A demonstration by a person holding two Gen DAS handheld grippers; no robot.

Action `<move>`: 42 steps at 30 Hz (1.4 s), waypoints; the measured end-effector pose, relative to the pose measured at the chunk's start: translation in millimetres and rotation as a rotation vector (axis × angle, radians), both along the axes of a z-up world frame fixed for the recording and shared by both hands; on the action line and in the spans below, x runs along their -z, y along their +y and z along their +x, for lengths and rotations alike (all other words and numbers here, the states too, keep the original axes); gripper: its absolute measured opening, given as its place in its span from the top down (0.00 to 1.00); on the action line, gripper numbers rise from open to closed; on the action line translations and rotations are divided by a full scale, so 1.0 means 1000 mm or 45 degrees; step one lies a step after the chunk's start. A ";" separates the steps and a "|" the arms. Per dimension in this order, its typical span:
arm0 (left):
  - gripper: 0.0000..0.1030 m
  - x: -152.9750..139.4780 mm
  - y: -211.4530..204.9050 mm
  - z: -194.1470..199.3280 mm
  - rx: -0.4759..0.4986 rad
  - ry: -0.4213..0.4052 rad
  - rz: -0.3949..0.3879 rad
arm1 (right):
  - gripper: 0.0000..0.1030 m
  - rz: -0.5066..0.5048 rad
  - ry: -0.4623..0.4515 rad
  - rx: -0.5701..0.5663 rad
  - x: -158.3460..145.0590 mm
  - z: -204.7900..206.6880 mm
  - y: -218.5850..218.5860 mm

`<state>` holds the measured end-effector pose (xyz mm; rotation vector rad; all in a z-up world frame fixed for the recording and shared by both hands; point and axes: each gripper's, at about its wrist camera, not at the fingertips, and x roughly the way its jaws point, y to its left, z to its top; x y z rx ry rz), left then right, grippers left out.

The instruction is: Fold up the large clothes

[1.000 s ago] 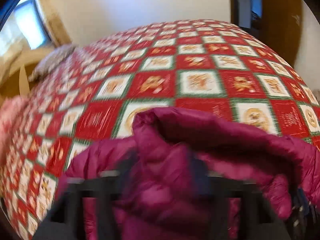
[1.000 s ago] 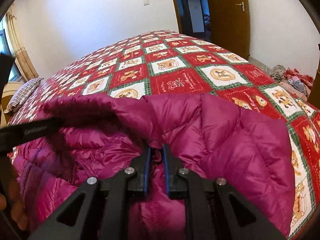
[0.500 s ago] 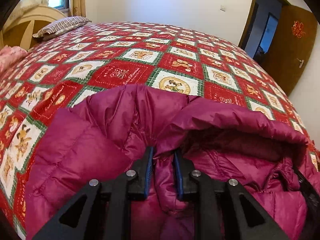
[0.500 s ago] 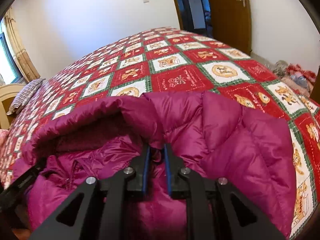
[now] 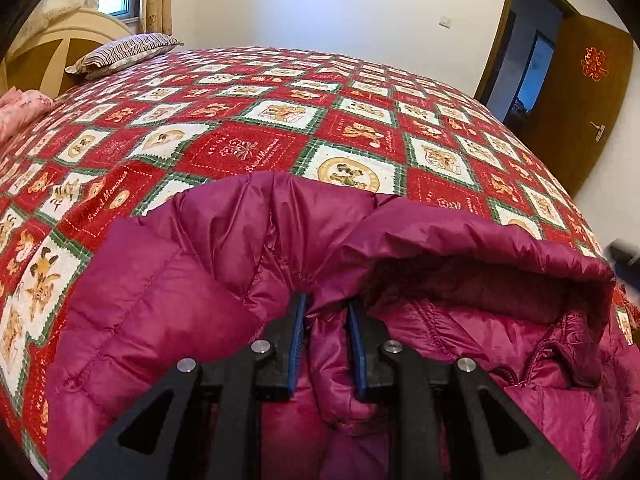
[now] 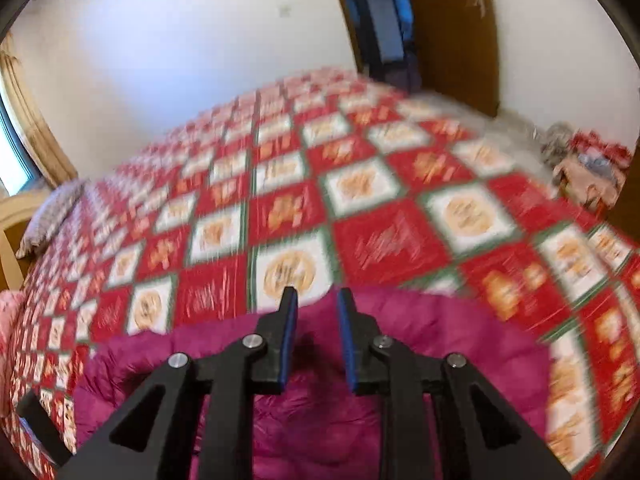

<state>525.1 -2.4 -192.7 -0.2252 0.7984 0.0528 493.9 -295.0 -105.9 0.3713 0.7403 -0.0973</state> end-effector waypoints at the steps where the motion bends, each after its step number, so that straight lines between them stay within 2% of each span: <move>1: 0.78 0.000 0.000 0.000 0.001 0.000 -0.004 | 0.76 0.021 0.047 -0.027 0.013 0.001 0.004; 3: 0.78 0.000 0.000 0.001 0.007 0.001 -0.007 | 0.77 0.004 0.129 -0.089 0.046 -0.005 0.012; 5: 0.74 -0.001 -0.001 0.002 0.027 0.009 -0.013 | 0.79 -0.082 0.018 -0.129 0.051 -0.019 0.016; 9: 0.72 -0.013 0.012 -0.007 0.157 0.060 -0.075 | 0.79 -0.033 -0.017 -0.141 0.053 -0.024 0.009; 11: 0.70 -0.026 0.025 -0.024 0.161 0.027 -0.106 | 0.79 -0.063 -0.021 -0.140 0.053 -0.023 0.011; 13: 0.70 -0.040 0.031 -0.038 0.149 -0.008 -0.084 | 0.79 -0.080 -0.026 -0.138 0.054 -0.023 0.015; 15: 0.69 -0.063 0.031 -0.046 0.162 -0.095 -0.075 | 0.79 -0.077 -0.036 -0.137 0.054 -0.024 0.016; 18: 0.68 -0.090 0.008 -0.028 0.243 -0.172 -0.067 | 0.78 -0.068 -0.043 -0.137 0.053 -0.019 0.014; 21: 0.66 -0.100 -0.024 0.001 0.306 -0.218 -0.056 | 0.78 -0.084 -0.045 -0.135 0.052 -0.021 0.016; 24: 0.65 -0.081 -0.050 0.034 0.297 -0.155 0.044 | 0.78 -0.084 -0.049 -0.135 0.053 -0.023 0.016; 26: 0.65 -0.048 -0.055 0.049 0.267 -0.029 0.138 | 0.78 -0.074 -0.046 -0.143 0.053 -0.024 0.015; 27: 0.65 -0.020 -0.056 0.056 0.277 0.070 0.173 | 0.78 -0.064 -0.051 -0.144 0.054 -0.025 0.014; 28: 0.65 -0.008 -0.053 0.056 0.292 0.100 0.153 | 0.78 -0.055 -0.059 -0.147 0.053 -0.026 0.014; 29: 0.65 -0.009 -0.048 0.050 0.281 0.031 0.122 | 0.78 -0.056 -0.060 -0.146 0.053 -0.026 0.014; 34: 0.65 -0.008 -0.055 0.049 0.270 0.026 0.203 | 0.78 -0.050 -0.057 -0.145 0.052 -0.026 0.014; 36: 0.65 -0.007 -0.052 0.049 0.270 0.020 0.186 | 0.78 -0.041 -0.043 -0.134 0.050 -0.028 0.013; 38: 0.65 -0.007 -0.052 0.049 0.270 0.017 0.189 | 0.75 -0.054 0.005 -0.121 0.042 -0.027 0.015; 39: 0.65 -0.007 -0.054 0.050 0.269 0.015 0.201 | 0.72 -0.047 -0.003 -0.132 0.032 -0.027 0.017; 42: 0.65 -0.003 -0.059 0.054 0.267 0.013 0.232 | 0.72 -0.101 -0.069 -0.177 0.012 -0.021 0.033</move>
